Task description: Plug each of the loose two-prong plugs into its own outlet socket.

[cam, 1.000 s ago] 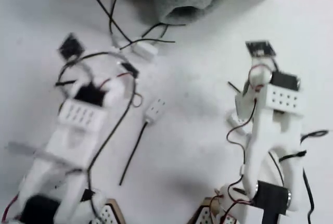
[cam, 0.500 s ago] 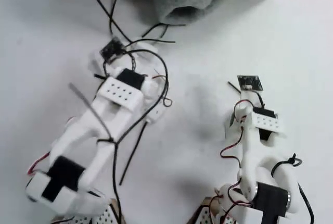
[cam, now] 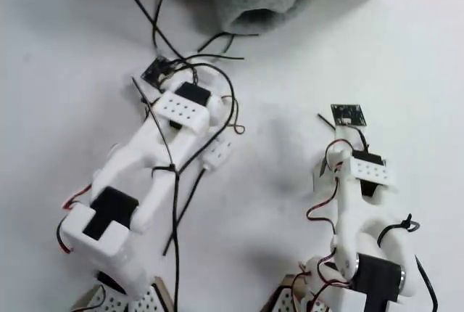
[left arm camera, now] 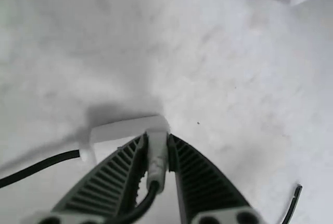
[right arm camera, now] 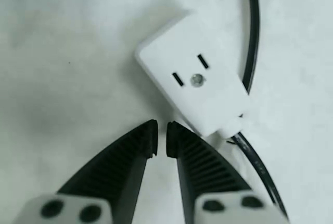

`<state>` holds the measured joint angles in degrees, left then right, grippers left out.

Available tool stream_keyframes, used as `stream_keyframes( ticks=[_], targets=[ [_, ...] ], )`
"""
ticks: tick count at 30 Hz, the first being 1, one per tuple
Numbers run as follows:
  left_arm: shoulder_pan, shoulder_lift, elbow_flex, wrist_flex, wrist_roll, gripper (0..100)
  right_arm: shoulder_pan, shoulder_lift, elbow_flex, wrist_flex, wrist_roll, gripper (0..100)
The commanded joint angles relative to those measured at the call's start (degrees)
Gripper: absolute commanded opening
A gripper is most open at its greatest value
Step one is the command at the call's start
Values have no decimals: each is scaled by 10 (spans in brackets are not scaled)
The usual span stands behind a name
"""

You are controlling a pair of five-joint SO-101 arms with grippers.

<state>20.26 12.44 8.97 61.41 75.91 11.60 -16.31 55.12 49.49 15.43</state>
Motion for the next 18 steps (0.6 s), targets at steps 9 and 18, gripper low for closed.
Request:
stream_keyframes(
  ticks=[9, 18],
  targets=[
    [64, -38, -15, 25, 3, 28, 2, -19, -2, -7, -5, 45],
    [36, -46, -13, 25, 3, 28, 2, -19, -2, -7, -5, 45]
  ],
)
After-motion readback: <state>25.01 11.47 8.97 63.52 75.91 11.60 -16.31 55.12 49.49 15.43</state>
